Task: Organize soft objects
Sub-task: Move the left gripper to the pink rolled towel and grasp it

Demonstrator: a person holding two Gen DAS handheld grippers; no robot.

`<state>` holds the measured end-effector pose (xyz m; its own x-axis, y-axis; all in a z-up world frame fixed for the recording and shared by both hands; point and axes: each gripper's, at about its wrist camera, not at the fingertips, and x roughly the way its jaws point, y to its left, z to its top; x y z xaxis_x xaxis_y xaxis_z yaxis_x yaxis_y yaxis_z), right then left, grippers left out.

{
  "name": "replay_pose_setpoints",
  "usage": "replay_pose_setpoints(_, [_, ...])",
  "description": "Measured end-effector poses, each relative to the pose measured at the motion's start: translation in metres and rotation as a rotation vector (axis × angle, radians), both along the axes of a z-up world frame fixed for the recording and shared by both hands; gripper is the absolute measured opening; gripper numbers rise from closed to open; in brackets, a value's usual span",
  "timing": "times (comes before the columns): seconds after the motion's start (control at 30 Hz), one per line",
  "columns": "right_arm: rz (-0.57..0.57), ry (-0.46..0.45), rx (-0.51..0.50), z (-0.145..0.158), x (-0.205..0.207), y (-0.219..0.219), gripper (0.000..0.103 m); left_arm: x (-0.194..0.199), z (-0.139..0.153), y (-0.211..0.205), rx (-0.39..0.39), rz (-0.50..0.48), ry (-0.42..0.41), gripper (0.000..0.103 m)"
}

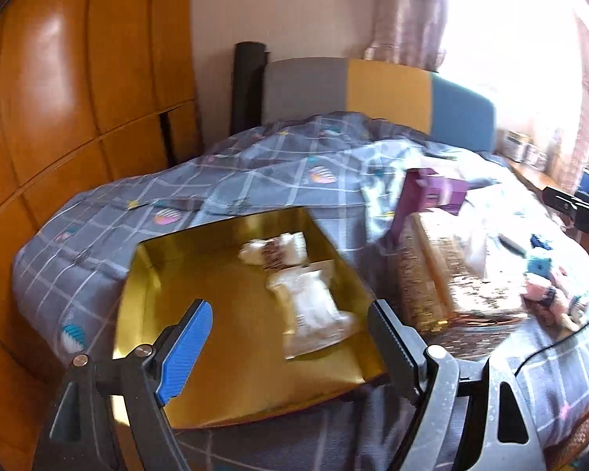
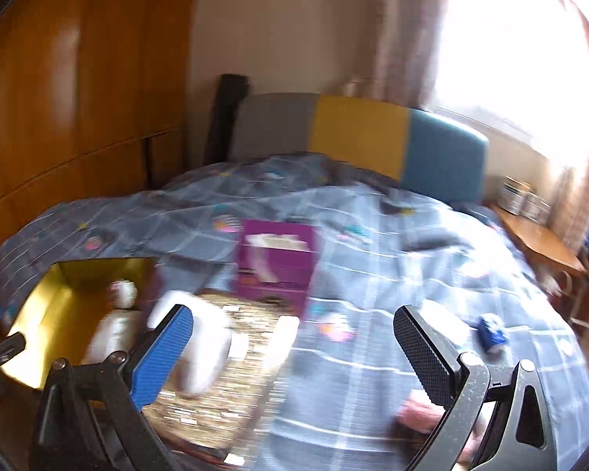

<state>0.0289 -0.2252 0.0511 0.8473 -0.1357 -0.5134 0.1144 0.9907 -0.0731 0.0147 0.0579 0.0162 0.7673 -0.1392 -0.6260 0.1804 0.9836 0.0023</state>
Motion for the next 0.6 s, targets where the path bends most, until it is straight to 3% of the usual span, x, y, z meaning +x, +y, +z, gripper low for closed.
replay_pose_setpoints(0.27, [-0.318, -0.007, 0.056, -0.001, -0.03, -0.121, 0.103, 0.002, 0.018, -0.058, -0.022, -0.219, 0.007, 0.083])
replay_pose_setpoints(0.37, [-0.423, 0.005, 0.12, -0.007, -0.043, -0.168, 0.103, -0.002, 0.025, -0.091, -0.005, -0.333, 0.004, 0.083])
replay_pose_setpoints(0.6, [-0.575, 0.047, 0.271, -0.046, -0.077, -0.246, 0.103, -0.012, 0.03, -0.184, 0.06, -0.573, 0.017, 0.083])
